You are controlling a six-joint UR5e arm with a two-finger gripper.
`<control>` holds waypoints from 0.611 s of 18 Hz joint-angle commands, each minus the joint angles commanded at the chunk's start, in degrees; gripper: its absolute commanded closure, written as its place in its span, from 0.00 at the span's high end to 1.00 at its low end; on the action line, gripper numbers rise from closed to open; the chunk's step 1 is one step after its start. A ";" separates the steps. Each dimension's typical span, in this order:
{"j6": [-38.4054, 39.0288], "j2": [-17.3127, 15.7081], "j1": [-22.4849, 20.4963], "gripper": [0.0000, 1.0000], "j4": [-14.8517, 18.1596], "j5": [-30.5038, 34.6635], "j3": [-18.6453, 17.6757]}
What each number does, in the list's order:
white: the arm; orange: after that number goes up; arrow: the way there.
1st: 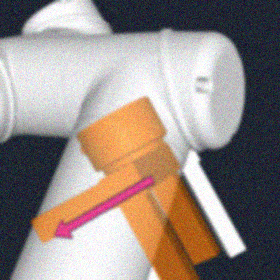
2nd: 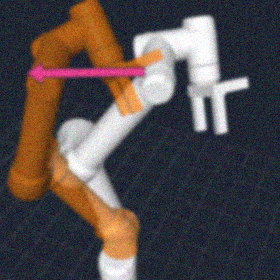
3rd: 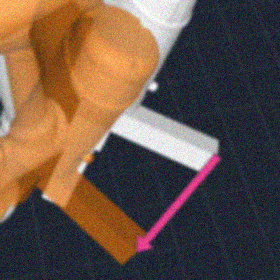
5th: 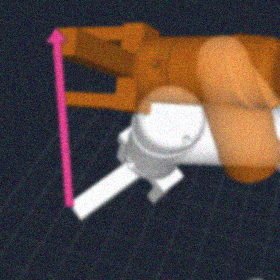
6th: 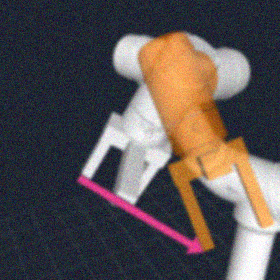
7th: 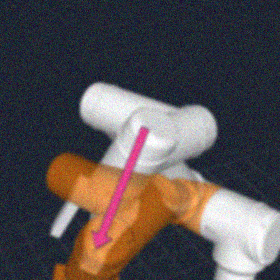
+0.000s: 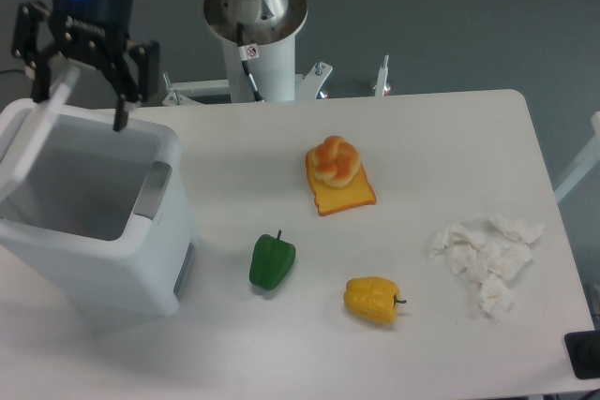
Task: Close the trash can
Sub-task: 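Push the lid forward and down with the gripper to shut it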
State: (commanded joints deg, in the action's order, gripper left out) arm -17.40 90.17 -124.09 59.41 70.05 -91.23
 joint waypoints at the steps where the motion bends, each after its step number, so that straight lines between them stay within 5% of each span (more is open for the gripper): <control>1: 0.00 0.09 -0.62 1.00 0.00 0.00 0.09; 11: -0.09 2.99 -2.64 1.00 -0.09 0.00 -0.09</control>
State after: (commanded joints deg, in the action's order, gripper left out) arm -17.49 93.16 -126.74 59.33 70.05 -91.32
